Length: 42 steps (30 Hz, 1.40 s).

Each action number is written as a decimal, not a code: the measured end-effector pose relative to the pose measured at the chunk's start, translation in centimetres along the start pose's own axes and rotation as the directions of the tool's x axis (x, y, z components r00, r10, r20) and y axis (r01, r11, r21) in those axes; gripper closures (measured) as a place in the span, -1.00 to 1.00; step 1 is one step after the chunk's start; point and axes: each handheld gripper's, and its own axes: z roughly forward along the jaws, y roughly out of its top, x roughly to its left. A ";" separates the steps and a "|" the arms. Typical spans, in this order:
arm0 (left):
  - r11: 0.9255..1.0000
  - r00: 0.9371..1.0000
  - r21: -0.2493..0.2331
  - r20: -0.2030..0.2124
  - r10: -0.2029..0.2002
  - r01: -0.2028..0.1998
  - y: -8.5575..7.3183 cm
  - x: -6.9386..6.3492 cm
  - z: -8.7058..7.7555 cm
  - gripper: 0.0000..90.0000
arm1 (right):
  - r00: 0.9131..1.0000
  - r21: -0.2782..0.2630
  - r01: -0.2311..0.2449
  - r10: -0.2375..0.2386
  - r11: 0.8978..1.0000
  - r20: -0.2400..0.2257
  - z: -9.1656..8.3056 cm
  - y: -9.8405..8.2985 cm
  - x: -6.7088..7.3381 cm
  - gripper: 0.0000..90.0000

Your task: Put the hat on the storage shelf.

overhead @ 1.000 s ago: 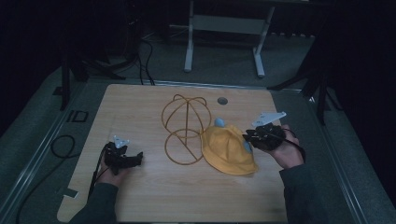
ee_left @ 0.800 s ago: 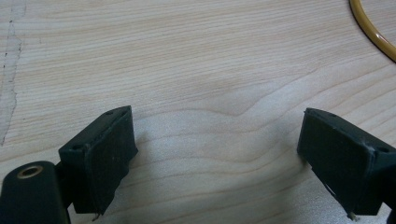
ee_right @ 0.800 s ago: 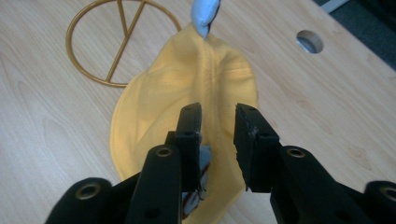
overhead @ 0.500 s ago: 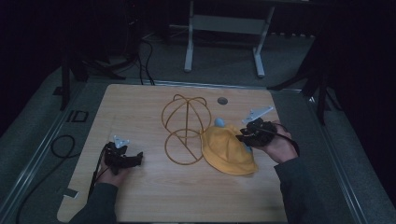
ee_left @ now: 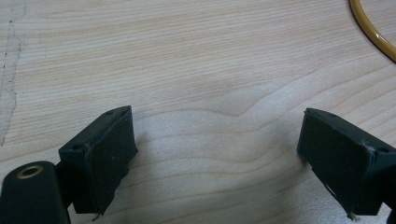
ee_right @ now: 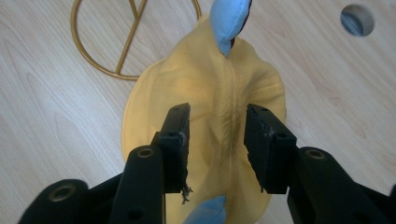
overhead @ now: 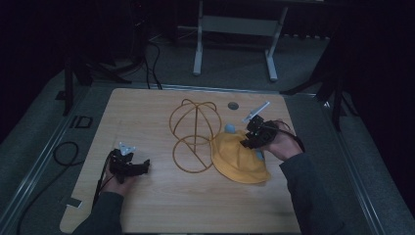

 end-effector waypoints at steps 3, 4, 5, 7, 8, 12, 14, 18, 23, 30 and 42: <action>1.000 1.000 0.000 0.000 0.000 0.000 0.0 0.0 0.0 -0.74 | 1.000 0.012 0.003 -0.003 1.000 0.001 0.1 0.3 -0.1 0.32; 1.000 1.000 0.000 0.000 0.000 0.000 0.0 0.0 0.0 -0.74 | 1.000 0.020 0.003 -0.003 1.000 0.002 0.2 0.4 -0.2 0.32; 1.000 1.000 0.000 0.000 0.000 0.000 0.0 0.0 0.0 -0.74 | 1.000 0.027 0.004 -0.004 1.000 0.004 0.2 0.6 -0.3 0.31; 1.000 1.000 0.000 0.000 0.000 0.000 0.0 0.0 0.0 -0.74 | 1.000 0.044 0.009 -0.010 0.999 0.004 0.4 0.8 -0.4 0.30; 1.000 1.000 0.000 0.000 0.000 0.000 0.0 0.0 0.0 -0.74 | 1.000 0.067 0.006 -0.006 0.998 0.001 0.6 1.0 -0.6 0.27; 1.000 1.000 0.000 0.000 0.000 0.000 0.0 0.0 0.0 -0.74 | 1.000 0.098 -0.006 0.007 0.995 -0.013 1.1 1.2 -1.0 0.25; 1.000 1.000 0.001 0.000 0.002 -0.002 0.0 0.0 0.0 -0.74 | 1.000 0.128 -0.010 0.013 0.992 -0.028 1.7 1.5 -1.2 0.25; 1.000 1.000 0.000 0.000 0.000 0.000 0.0 0.0 0.0 -0.74 | 0.999 0.151 -0.009 0.015 0.988 -0.038 2.2 1.9 -1.3 0.25; 1.000 1.000 0.001 0.000 0.002 -0.002 0.0 0.0 0.0 -0.74 | 0.998 0.202 -0.016 0.026 0.979 -0.048 3.1 2.6 -1.4 0.43; 1.000 1.000 0.001 0.000 0.002 -0.002 0.0 0.0 0.0 -0.74 | 0.999 0.242 0.035 -0.027 0.970 -0.036 3.3 2.9 -1.2 0.82; 1.000 1.000 0.001 0.000 0.000 0.000 0.0 0.0 0.0 -0.75 | 0.999 0.202 0.034 -0.034 0.979 -0.001 2.3 2.7 -1.3 0.85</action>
